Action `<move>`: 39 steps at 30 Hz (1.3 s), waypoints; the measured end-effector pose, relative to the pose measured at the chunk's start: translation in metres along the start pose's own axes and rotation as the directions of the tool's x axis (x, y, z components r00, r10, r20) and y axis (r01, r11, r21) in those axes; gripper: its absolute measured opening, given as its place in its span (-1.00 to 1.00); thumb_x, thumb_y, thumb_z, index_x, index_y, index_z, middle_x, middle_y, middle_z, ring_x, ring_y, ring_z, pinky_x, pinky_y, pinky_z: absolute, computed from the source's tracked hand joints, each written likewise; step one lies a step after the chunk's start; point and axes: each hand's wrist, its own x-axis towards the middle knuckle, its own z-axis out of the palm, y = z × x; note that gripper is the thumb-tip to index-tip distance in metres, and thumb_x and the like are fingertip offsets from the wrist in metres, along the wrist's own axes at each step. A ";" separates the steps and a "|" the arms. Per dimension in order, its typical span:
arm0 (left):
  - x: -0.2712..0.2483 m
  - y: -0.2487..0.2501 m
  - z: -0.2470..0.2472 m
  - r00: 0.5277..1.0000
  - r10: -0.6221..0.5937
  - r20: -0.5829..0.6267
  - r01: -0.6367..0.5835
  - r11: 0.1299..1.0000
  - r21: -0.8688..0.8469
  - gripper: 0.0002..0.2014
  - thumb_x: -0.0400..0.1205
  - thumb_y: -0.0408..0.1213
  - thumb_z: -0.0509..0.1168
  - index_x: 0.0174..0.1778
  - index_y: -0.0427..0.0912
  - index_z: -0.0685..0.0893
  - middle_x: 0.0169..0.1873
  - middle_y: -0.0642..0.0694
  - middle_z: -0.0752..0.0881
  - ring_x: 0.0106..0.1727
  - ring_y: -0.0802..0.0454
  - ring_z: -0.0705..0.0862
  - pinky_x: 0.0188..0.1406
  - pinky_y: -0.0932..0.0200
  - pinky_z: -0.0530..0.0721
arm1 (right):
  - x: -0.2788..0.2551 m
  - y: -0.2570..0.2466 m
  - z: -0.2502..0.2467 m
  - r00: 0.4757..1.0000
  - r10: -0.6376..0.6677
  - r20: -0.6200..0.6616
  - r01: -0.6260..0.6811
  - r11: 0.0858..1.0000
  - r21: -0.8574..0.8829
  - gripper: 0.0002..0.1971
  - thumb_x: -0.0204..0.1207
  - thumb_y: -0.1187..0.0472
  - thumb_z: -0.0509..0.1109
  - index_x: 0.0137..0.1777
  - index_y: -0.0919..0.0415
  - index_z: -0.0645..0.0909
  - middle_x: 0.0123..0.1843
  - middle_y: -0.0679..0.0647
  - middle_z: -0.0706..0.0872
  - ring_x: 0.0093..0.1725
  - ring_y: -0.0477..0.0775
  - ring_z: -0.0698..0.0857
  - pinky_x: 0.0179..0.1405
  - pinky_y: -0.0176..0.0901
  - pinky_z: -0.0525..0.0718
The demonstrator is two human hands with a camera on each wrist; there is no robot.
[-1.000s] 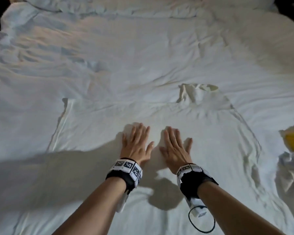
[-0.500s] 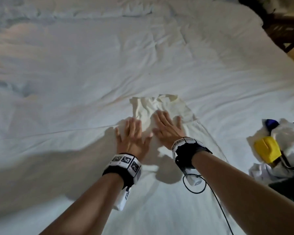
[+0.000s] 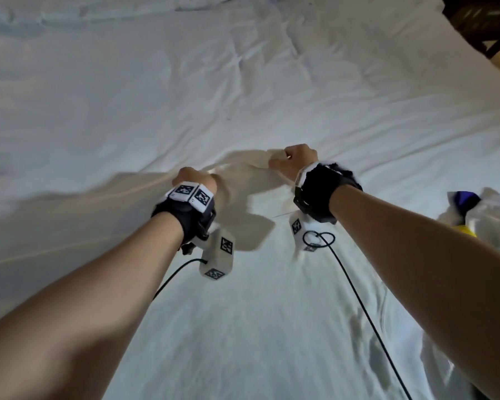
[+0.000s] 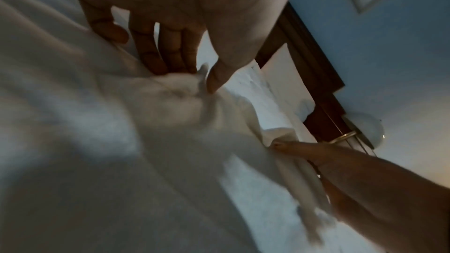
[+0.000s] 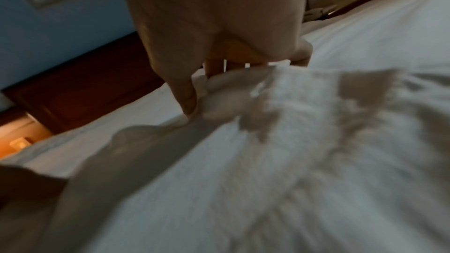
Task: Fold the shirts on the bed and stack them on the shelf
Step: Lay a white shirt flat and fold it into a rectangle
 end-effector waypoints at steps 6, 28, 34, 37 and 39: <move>-0.003 -0.009 0.003 0.970 0.147 -0.195 -0.171 0.979 -0.111 -0.83 0.54 -0.16 0.41 -0.20 -0.21 0.73 -0.21 -0.20 0.77 -0.11 -0.23 0.73 -0.04 0.08 0.68 | 0.003 0.000 -0.007 0.997 0.012 -0.078 -0.007 0.998 0.063 -0.78 0.57 0.01 0.36 -0.06 0.14 0.74 -0.25 0.14 0.69 -0.07 0.25 0.66 -0.27 -0.20 0.47; -0.200 -0.138 0.109 0.816 0.567 0.112 -0.529 0.658 0.536 -0.24 0.64 0.20 -0.29 0.72 -0.13 0.02 0.72 -0.09 -0.05 0.72 -0.12 -0.11 0.61 -0.34 -0.20 | -0.268 0.151 -0.002 0.908 -0.324 0.266 0.412 0.807 -0.423 -0.28 0.64 -0.22 -0.18 0.72 0.07 -0.22 0.72 -0.07 -0.34 0.66 -0.02 -0.41 0.55 0.49 -0.34; -0.249 -0.199 0.112 0.841 0.535 0.074 -0.479 0.674 0.562 -0.28 0.66 0.17 -0.21 0.70 -0.16 0.11 0.71 -0.17 0.06 0.71 -0.22 -0.01 0.58 -0.47 0.00 | -0.299 0.219 -0.033 0.969 0.238 -0.071 -0.240 0.825 -0.512 -0.27 0.69 -0.21 -0.13 0.72 0.11 -0.28 0.72 -0.03 -0.38 0.67 0.03 -0.42 0.49 0.56 -0.39; -0.282 -0.210 0.123 0.824 0.555 0.115 -0.524 0.668 0.529 -0.27 0.66 0.17 -0.22 0.71 -0.15 0.09 0.71 -0.14 0.03 0.72 -0.19 -0.03 0.60 -0.42 -0.05 | -0.360 0.204 -0.013 0.987 -0.092 0.129 0.142 0.875 -0.462 -0.28 0.71 -0.18 -0.09 0.71 0.10 -0.30 0.71 -0.04 -0.39 0.67 0.04 -0.43 0.52 0.49 -0.44; -0.308 -0.221 0.133 0.807 0.572 0.148 -0.557 0.651 0.516 -0.28 0.67 0.17 -0.18 0.71 -0.14 0.10 0.71 -0.13 0.04 0.72 -0.17 -0.01 0.60 -0.43 -0.04 | -0.410 0.207 0.008 0.921 -0.233 0.311 0.348 0.850 -0.396 -0.29 0.70 -0.21 -0.06 0.73 0.02 -0.24 0.71 -0.11 -0.36 0.67 -0.04 -0.41 0.55 0.47 -0.36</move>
